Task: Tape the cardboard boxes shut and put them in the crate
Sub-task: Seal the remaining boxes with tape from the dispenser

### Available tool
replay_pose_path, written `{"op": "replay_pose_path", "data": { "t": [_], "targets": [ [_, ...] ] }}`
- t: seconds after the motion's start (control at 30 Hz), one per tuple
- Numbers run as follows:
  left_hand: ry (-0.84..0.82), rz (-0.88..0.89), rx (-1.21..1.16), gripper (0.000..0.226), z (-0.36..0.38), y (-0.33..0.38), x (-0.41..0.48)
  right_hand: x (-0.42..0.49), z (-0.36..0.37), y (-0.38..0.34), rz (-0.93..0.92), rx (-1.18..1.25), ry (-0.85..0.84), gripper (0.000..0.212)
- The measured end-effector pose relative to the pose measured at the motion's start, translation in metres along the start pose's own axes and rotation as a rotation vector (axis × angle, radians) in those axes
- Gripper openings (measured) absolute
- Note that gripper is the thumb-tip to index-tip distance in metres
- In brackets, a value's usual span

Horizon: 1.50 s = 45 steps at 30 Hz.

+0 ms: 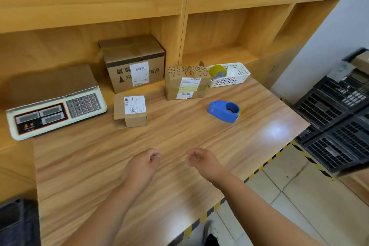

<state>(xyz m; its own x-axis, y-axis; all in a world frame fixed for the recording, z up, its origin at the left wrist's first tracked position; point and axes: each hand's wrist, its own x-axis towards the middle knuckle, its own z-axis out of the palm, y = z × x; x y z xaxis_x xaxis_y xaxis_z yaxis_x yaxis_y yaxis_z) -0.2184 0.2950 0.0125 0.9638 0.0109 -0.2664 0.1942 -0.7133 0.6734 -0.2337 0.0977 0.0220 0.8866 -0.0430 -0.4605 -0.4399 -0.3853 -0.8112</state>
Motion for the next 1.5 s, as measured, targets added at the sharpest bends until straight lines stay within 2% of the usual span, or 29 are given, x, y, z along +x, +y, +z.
{"op": "replay_pose_path", "data": {
  "t": [0.23, 0.4, 0.57, 0.8, 0.93, 1.03, 1.1, 1.2, 1.3, 1.4, 1.5],
  "targets": [
    [0.088, -0.167, -0.003, 0.025, 0.016, 0.016, 0.037, 0.085, -0.023, -0.018, -0.089, -0.109, -0.158, 0.022],
    [0.122, -0.262, -0.064, 0.021, 0.046, 0.063, 0.077, 0.149, -0.074, -0.029, -0.108, -0.182, -0.23, 0.021],
    [0.149, -0.257, -0.03, 0.024, 0.068, 0.125, 0.126, 0.213, -0.135, -0.031, -0.118, -0.194, -0.283, 0.019],
    [0.216, -0.304, -0.09, 0.027, 0.081, 0.181, 0.19, 0.279, -0.198, -0.042, -0.22, -0.136, -0.213, 0.028],
    [0.262, -0.295, -0.097, 0.03, 0.08, 0.199, 0.222, 0.308, -0.222, -0.05, -0.261, -0.142, -0.158, 0.021],
    [0.28, -0.288, -0.127, 0.037, 0.076, 0.211, 0.247, 0.327, -0.234, -0.058, -0.284, -0.155, -0.111, 0.022],
    [0.299, -0.3, -0.066, 0.042, 0.072, 0.214, 0.265, 0.34, -0.238, -0.062, -0.283, -0.167, -0.069, 0.024],
    [0.297, -0.357, 0.002, 0.06, 0.071, 0.215, 0.285, 0.353, -0.24, -0.066, -0.315, -0.206, -0.016, 0.019],
    [0.284, -0.4, -0.025, 0.068, 0.07, 0.212, 0.301, 0.364, -0.239, -0.067, -0.33, -0.171, 0.032, 0.014],
    [0.268, -0.402, -0.082, 0.066, 0.068, 0.209, 0.312, 0.372, -0.237, -0.071, -0.287, -0.172, 0.001, 0.02],
    [0.257, -0.406, -0.229, 0.053, 0.067, 0.21, 0.314, 0.374, -0.232, -0.074, -0.266, -0.148, -0.084, 0.028]
  ]
}}
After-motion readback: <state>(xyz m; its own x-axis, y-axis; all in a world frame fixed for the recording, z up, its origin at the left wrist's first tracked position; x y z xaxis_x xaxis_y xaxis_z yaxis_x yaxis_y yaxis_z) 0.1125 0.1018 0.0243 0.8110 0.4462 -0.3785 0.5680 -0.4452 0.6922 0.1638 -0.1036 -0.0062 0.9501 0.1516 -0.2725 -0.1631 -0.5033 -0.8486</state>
